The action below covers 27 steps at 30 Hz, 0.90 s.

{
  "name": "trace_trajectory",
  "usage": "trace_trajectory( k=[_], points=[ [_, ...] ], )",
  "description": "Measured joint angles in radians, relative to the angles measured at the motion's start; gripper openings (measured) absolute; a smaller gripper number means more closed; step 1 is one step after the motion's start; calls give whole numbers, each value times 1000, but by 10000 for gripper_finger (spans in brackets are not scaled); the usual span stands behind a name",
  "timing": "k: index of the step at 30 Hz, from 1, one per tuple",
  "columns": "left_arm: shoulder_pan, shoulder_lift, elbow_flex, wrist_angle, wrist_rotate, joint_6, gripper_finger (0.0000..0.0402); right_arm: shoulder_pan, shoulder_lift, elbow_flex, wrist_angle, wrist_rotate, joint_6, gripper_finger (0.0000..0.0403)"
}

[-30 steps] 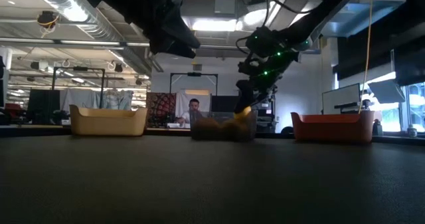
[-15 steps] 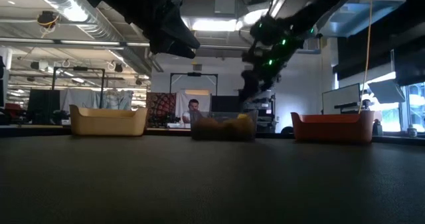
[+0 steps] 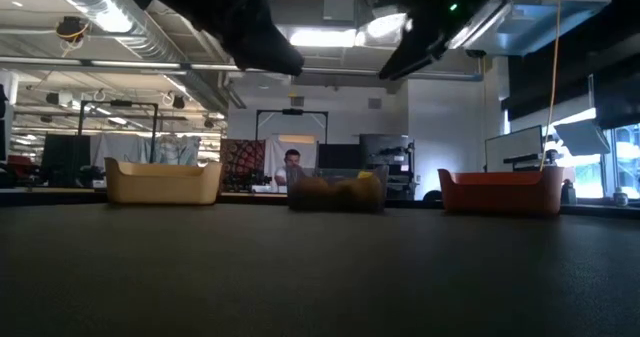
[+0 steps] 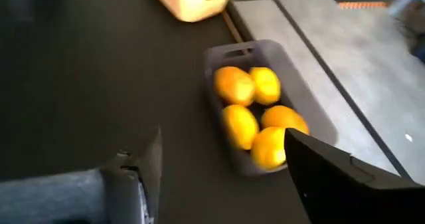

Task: Sort produce into baskets
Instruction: Return to Home Position

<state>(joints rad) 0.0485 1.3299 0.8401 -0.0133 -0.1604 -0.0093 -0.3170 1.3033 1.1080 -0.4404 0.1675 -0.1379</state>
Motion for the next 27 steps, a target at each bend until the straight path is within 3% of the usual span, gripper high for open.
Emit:
trace_trajectory(
  k=[4,11,19,27],
  points=[
    [-1,-35,-41,25,0,36,118,39,-86,-48,-20,-57,2,210],
    [1,-208,-219,175,35,72,66,42,-219,-206,48,-296,6,111],
    [1,-415,-358,190,50,59,41,42,-339,-345,164,-318,56,35],
    [-5,-536,-480,219,50,18,29,42,-458,-455,216,-319,114,2]
  ],
)
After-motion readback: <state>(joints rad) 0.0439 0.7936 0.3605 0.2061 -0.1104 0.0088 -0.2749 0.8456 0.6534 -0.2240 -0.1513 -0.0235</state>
